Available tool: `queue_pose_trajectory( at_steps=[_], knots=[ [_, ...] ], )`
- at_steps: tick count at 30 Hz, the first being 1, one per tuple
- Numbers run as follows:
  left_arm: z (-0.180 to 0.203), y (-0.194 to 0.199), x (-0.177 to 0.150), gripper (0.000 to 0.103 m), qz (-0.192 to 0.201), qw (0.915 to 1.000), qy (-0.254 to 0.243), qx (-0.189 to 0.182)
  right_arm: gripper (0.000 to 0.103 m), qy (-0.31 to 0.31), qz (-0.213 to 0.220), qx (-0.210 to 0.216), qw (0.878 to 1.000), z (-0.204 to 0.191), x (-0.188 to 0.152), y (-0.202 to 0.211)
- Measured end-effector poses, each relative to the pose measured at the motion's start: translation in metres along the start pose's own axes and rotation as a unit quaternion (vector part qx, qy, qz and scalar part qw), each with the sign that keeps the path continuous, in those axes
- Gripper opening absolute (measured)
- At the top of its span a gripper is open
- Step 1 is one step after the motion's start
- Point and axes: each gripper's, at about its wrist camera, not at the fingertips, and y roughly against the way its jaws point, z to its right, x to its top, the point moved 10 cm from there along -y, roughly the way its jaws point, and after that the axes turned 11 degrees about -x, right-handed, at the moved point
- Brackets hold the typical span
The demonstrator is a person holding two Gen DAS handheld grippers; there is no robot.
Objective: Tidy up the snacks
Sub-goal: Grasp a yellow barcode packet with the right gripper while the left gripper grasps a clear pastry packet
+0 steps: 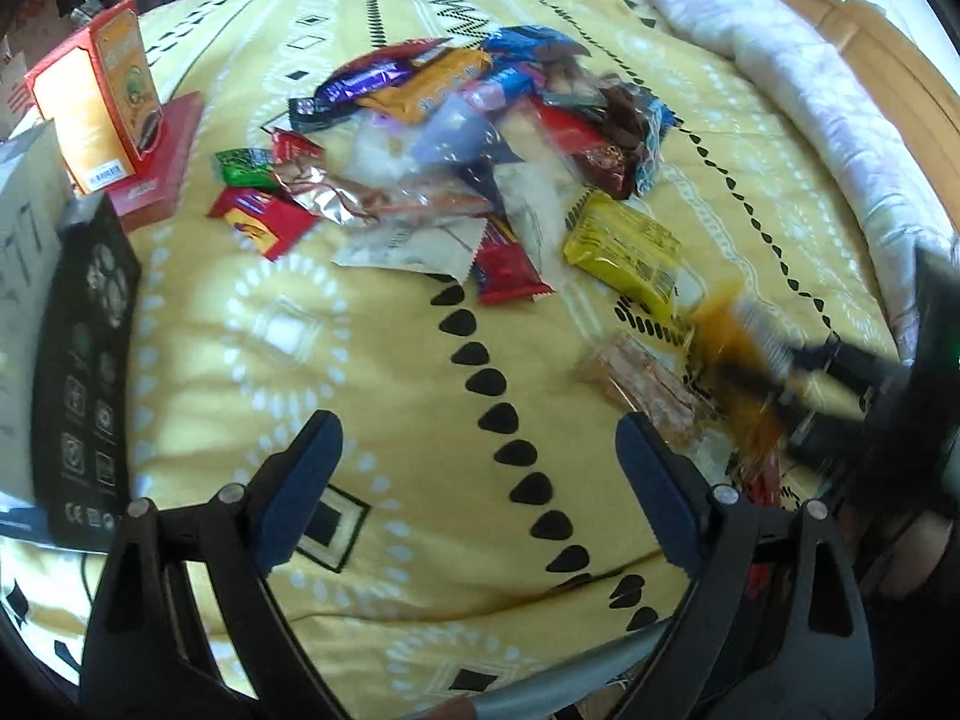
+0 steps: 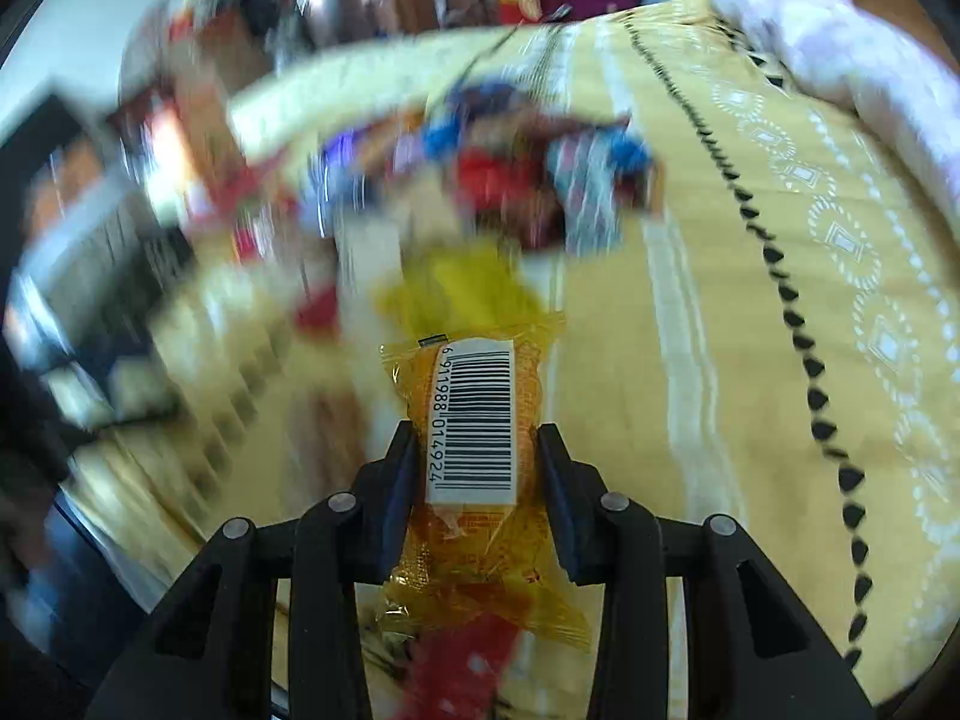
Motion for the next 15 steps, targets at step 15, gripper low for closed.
queue_pose_trajectory(
  at_steps=[15],
  knots=[
    [0.038, -0.039, -0.015, 0.094, -0.047, 0.9925, 0.068, -0.091, 0.042, -0.106, 0.041, 0.025, 0.993, 0.048, -0.003, 0.026]
  ],
)
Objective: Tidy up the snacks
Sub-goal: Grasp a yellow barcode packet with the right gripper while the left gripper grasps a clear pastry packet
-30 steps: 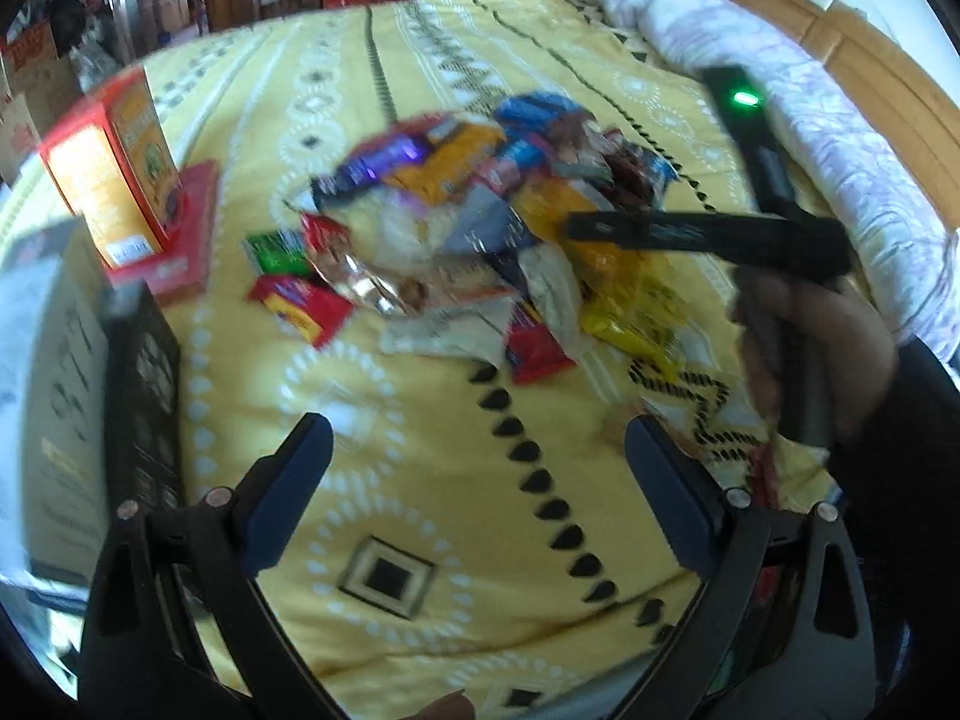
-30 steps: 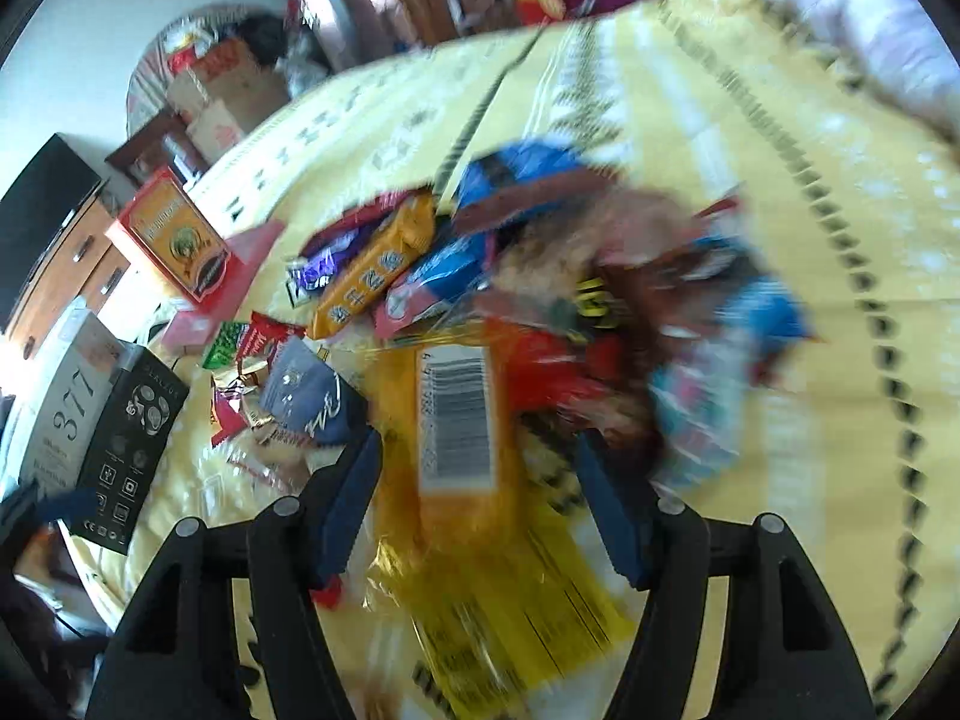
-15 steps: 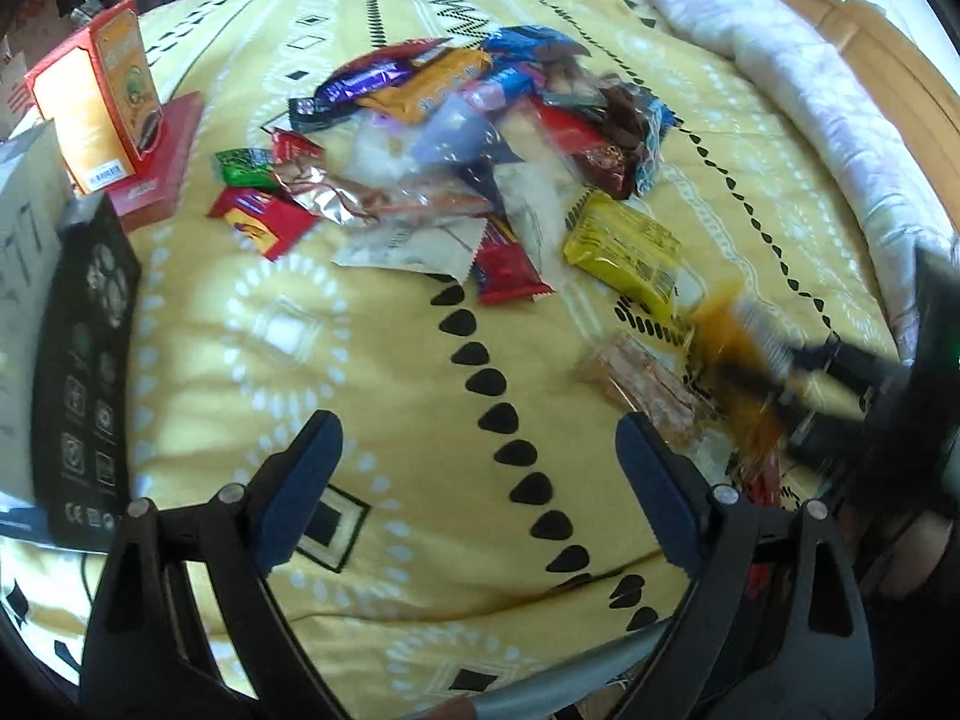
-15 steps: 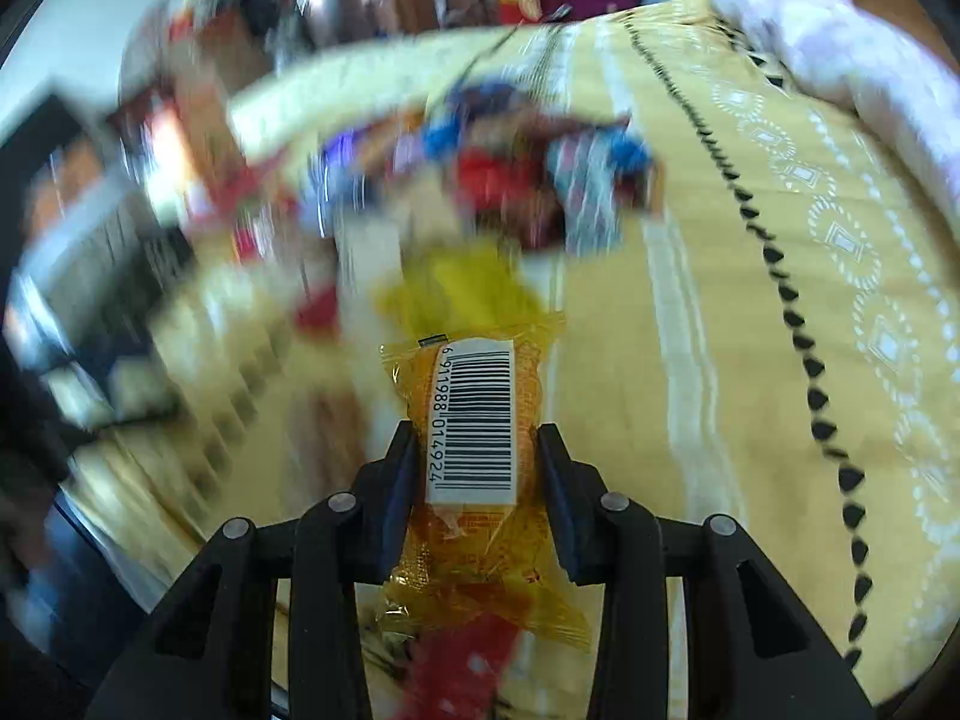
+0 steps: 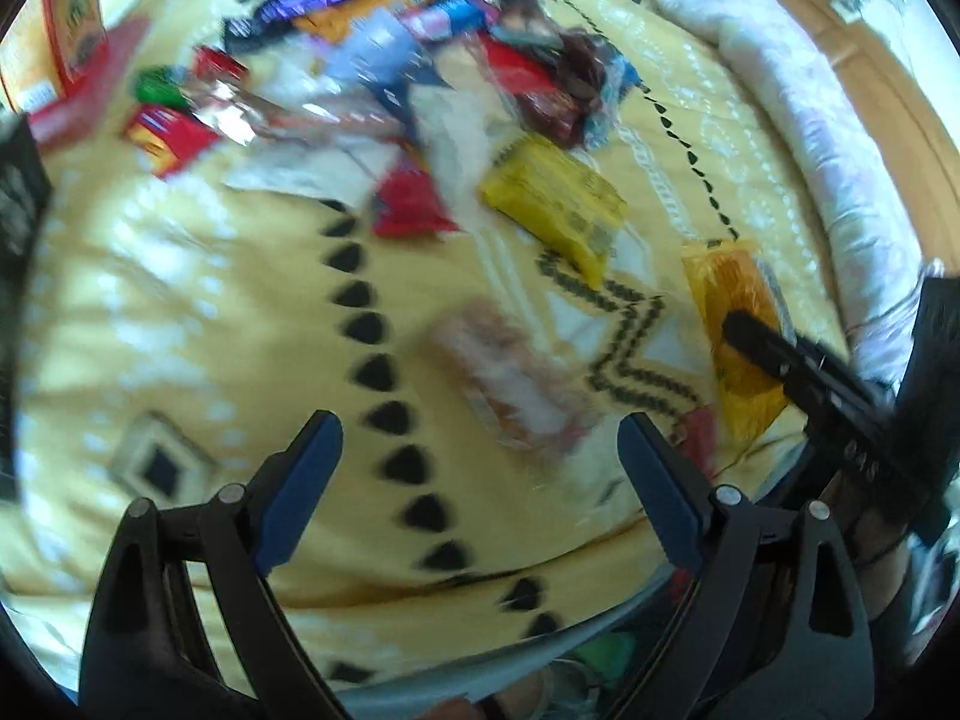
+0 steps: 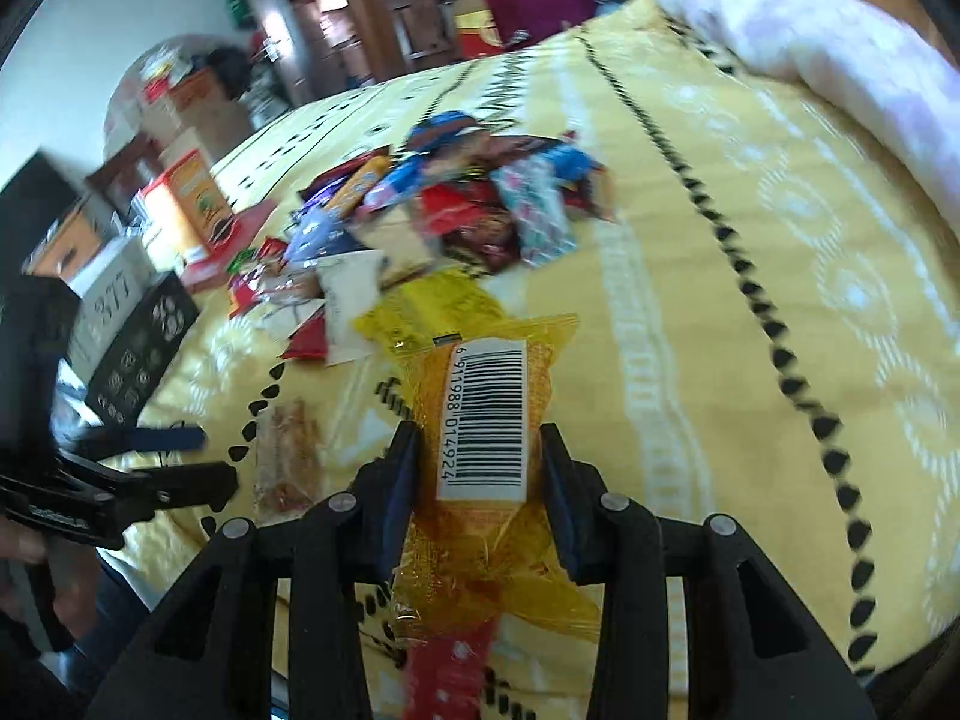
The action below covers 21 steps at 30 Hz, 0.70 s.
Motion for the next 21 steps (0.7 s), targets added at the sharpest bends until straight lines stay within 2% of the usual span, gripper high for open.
queue_pose_trajectory(
  at_steps=[6, 8, 9, 10, 11, 17, 21],
  knots=[
    [0.012, -0.023, 0.013, 0.094, 0.025, 0.9986, 0.008, 0.046, 0.042, 0.0, -0.003, 0.012, 1.0, -0.005, -0.007, 0.01],
    [0.01, -0.027, 0.016, 0.088, 0.024, 0.9982, 0.008, 0.055, 0.042, -0.003, -0.005, 0.02, 1.0, -0.009, -0.009, 0.009],
    [0.007, -0.03, 0.015, 0.081, 0.021, 0.9981, 0.009, 0.058, 0.042, -0.003, -0.006, 0.022, 1.0, -0.01, -0.01, 0.008],
    [0.003, -0.031, 0.015, 0.061, 0.018, 0.9981, 0.01, 0.058, 0.042, -0.002, -0.006, 0.022, 1.0, -0.011, -0.011, 0.008],
    [0.0, -0.031, 0.015, 0.047, 0.017, 0.998, 0.01, 0.061, 0.042, -0.002, -0.007, 0.023, 1.0, -0.012, -0.012, 0.008],
    [-0.002, -0.02, 0.012, 0.042, 0.02, 0.9987, -0.019, 0.044, 0.042, -0.014, -0.01, 0.03, 0.999, -0.011, -0.013, 0.006],
    [0.018, 0.002, 0.019, 0.042, 0.044, 0.9966, -0.061, 0.035, 0.042, -0.015, -0.001, 0.032, 0.999, -0.014, -0.009, 0.013]
  ],
)
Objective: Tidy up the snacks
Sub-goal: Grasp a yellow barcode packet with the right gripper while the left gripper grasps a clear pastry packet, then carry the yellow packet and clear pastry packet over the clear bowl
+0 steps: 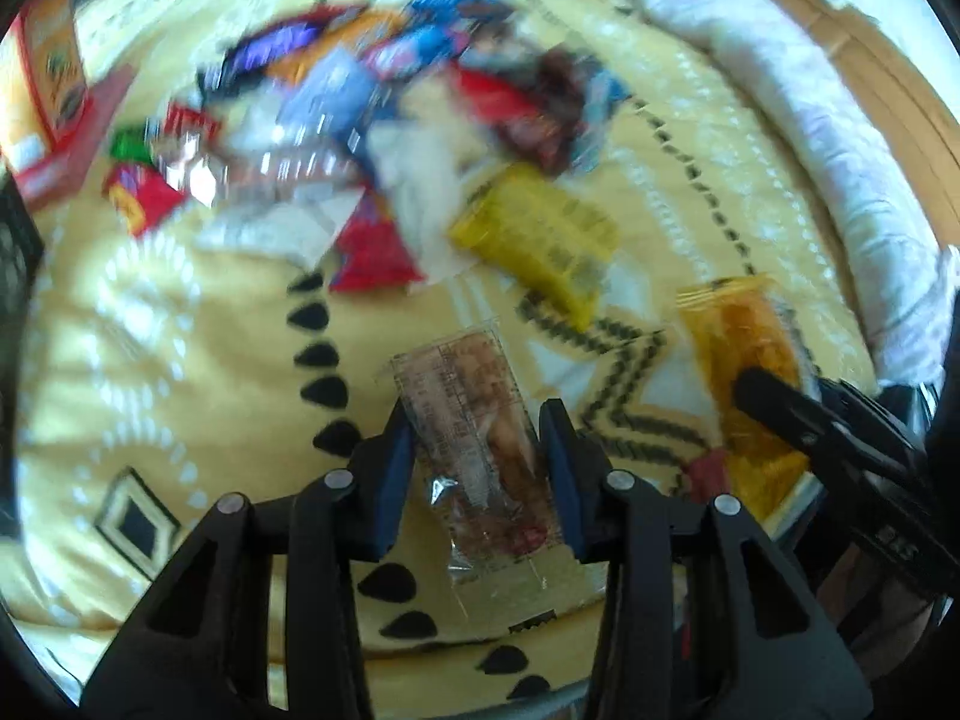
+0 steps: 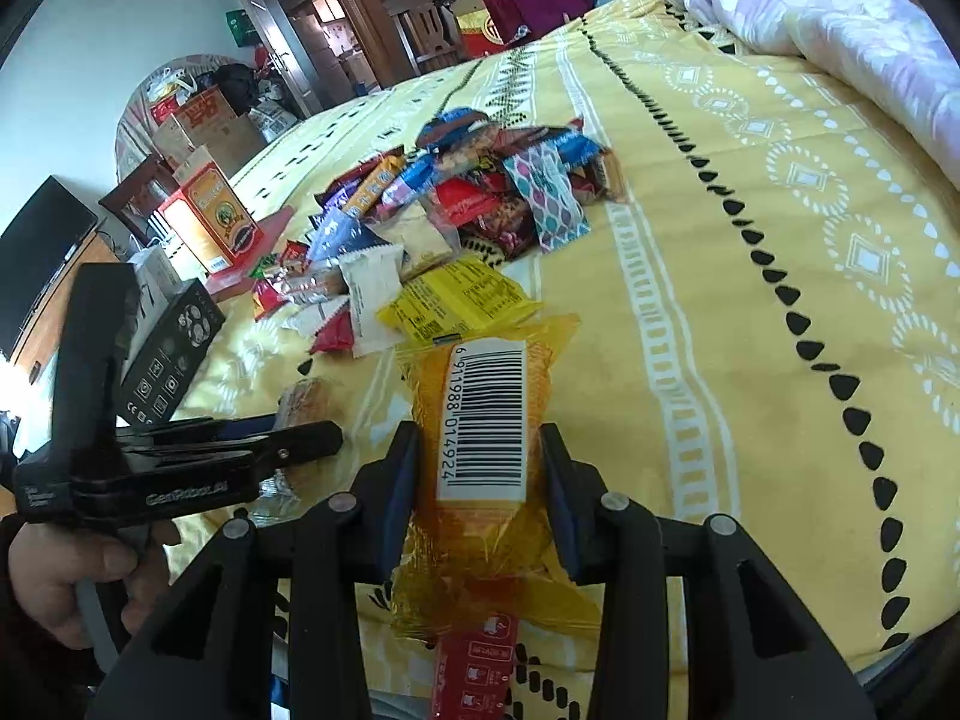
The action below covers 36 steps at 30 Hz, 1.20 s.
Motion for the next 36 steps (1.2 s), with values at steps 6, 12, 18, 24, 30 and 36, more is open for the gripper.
queue_pose_trajectory(
  at_steps=[6, 12, 18, 24, 30, 36],
  knots=[
    [0.015, 0.058, 0.03, 0.042, 0.068, 0.996, -0.057, 0.013, 0.042, 0.0, 0.017, 0.001, 1.0, -0.009, 0.016, 0.015],
    [-0.011, 0.144, 0.064, 0.041, 0.156, 0.9838, -0.07, 0.052, 0.042, 0.028, 0.044, 0.011, 0.999, -0.042, 0.05, 0.037],
    [-0.07, 0.241, 0.08, 0.041, 0.232, 0.9658, -0.041, 0.11, 0.042, 0.066, 0.085, 0.043, 0.993, -0.11, 0.099, 0.062],
    [-0.144, 0.332, 0.079, 0.039, 0.294, 0.9419, 0.015, 0.161, 0.042, 0.112, 0.125, 0.095, 0.981, -0.209, 0.155, 0.085],
    [-0.216, 0.399, 0.06, 0.035, 0.327, 0.9195, 0.072, 0.206, 0.042, 0.152, 0.141, 0.161, 0.965, -0.318, 0.188, 0.101],
    [-0.275, 0.436, 0.033, 0.035, 0.339, 0.9004, 0.123, 0.243, 0.042, 0.196, 0.13, 0.232, 0.944, -0.44, 0.191, 0.112]
  ],
)
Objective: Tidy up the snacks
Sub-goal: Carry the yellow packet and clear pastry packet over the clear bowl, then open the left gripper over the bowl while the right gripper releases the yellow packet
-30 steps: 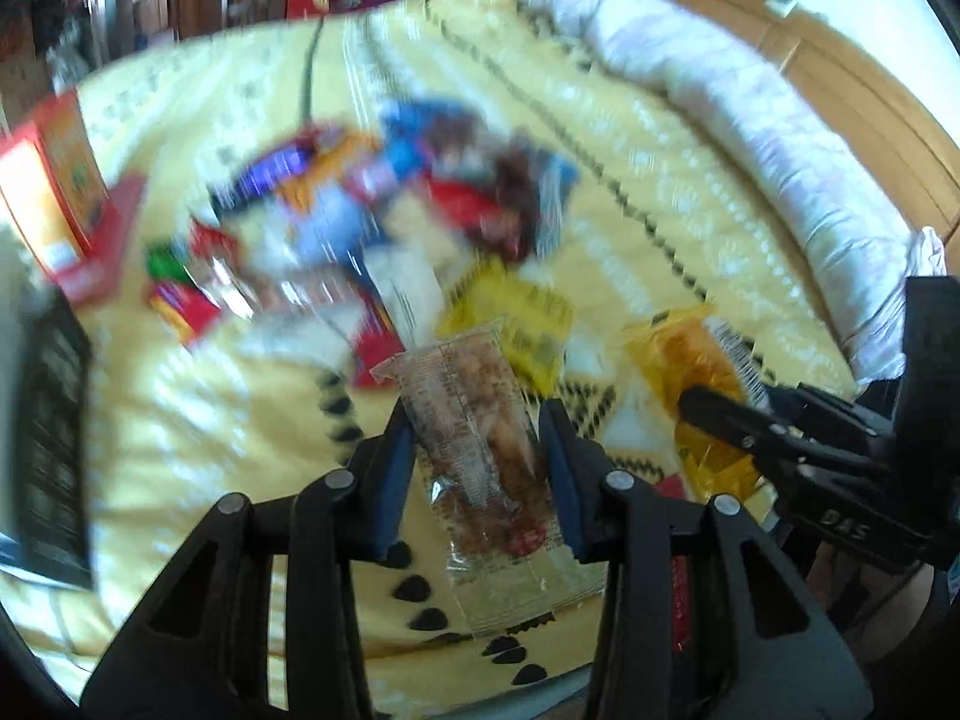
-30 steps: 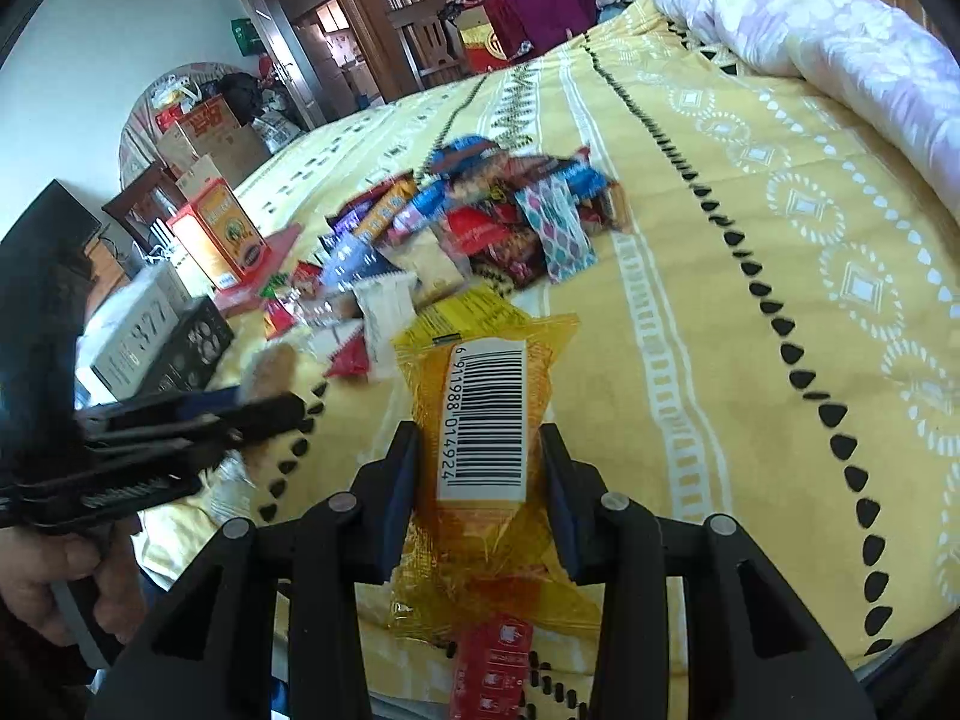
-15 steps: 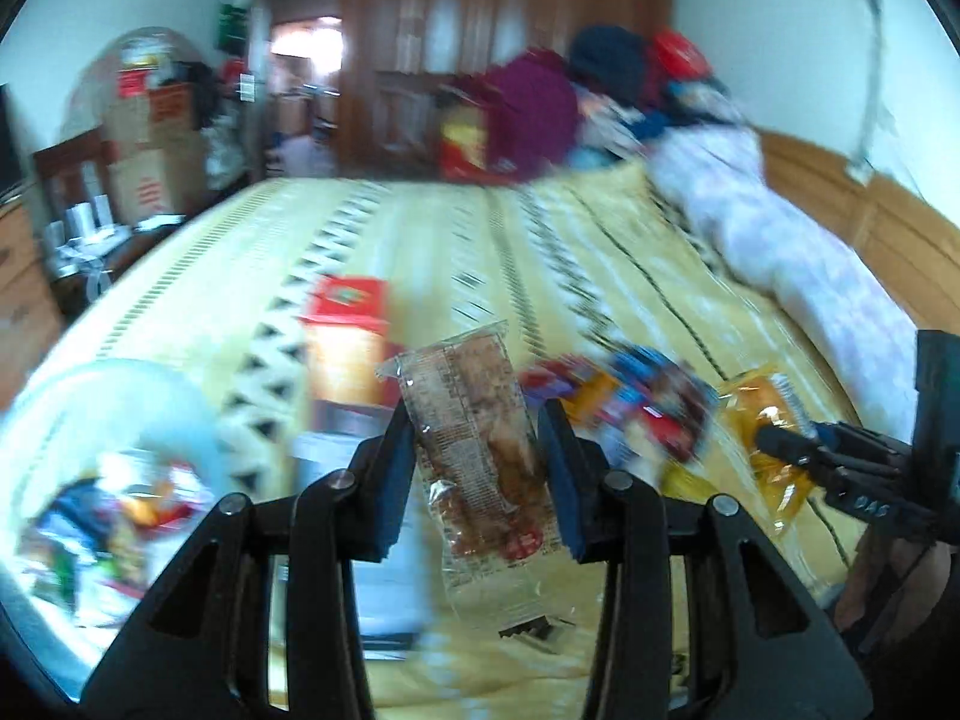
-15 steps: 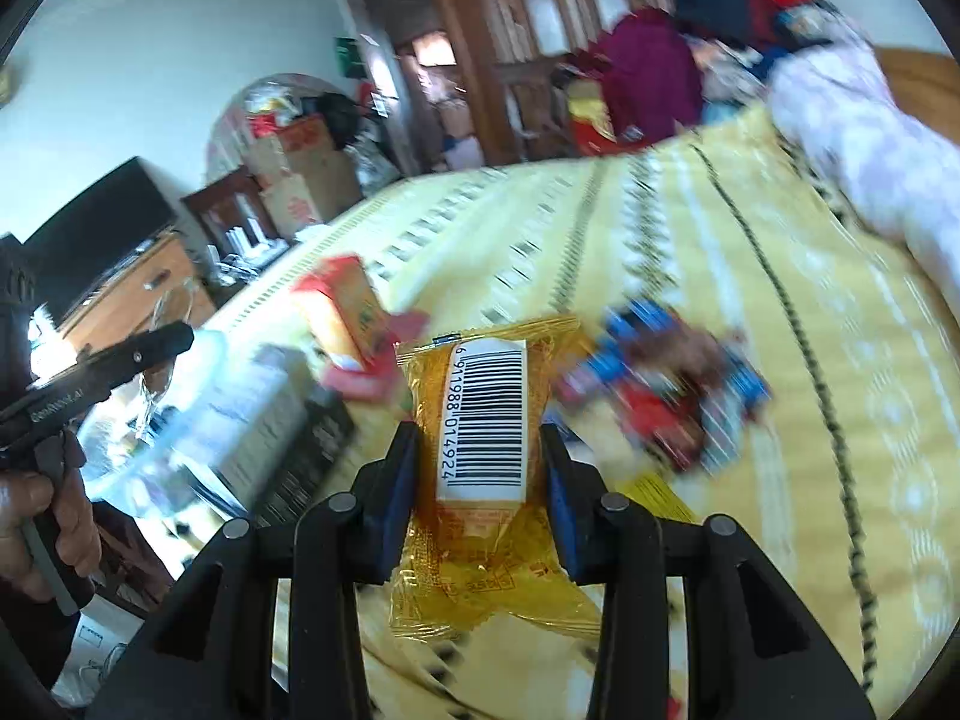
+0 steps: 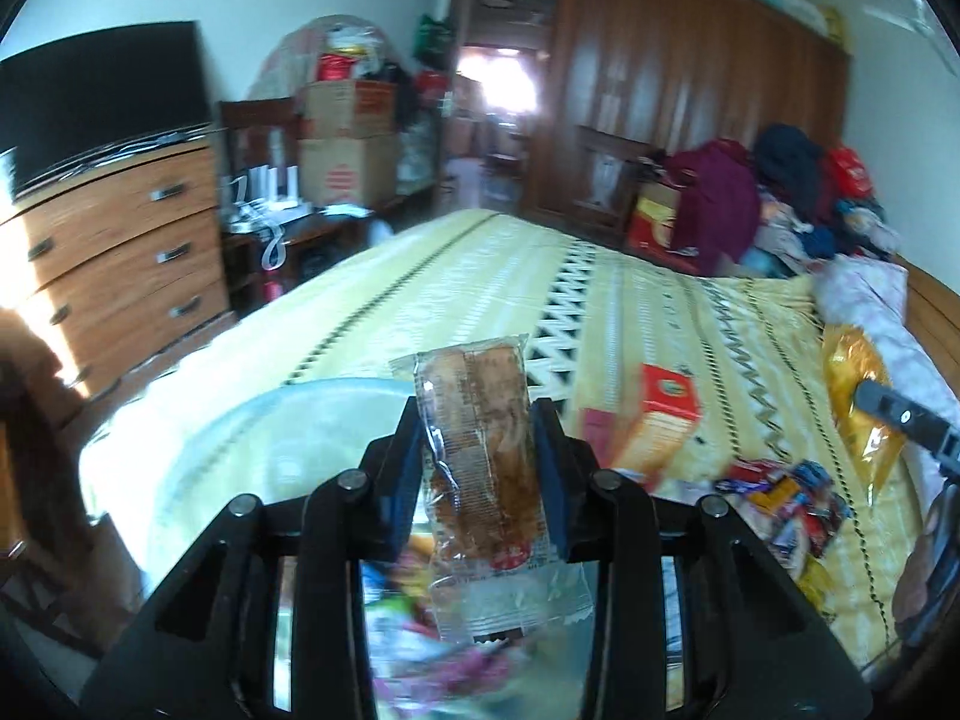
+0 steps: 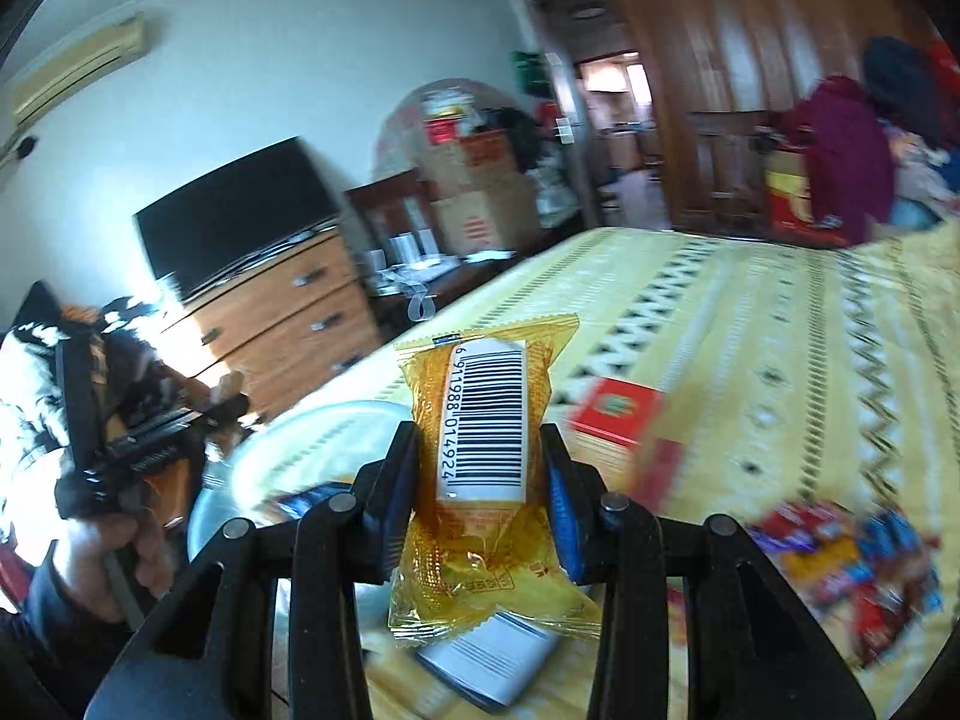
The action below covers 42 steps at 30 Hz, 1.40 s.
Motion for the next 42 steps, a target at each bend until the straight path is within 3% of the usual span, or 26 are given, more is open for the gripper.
queue_pose_trajectory(
  at_steps=[6, 12, 25, 42],
  knots=[
    [-0.031, -0.006, -0.011, 0.035, -0.012, 0.9995, 0.028, 0.004, 0.042, 0.025, -0.033, 0.05, 0.998, -0.082, 0.007, -0.052],
    [-0.049, -0.014, -0.024, 0.035, -0.029, 0.9986, 0.044, -0.005, 0.042, 0.024, -0.074, 0.071, 0.994, -0.127, -0.009, -0.1],
    [-0.066, -0.023, -0.036, 0.034, -0.055, 0.997, 0.052, -0.015, 0.042, 0.041, -0.102, 0.067, 0.992, -0.14, -0.026, -0.129],
    [-0.075, -0.026, -0.039, 0.034, -0.062, 0.9962, 0.059, -0.015, 0.042, 0.045, -0.115, 0.066, 0.99, -0.147, -0.033, -0.141]
  ],
)
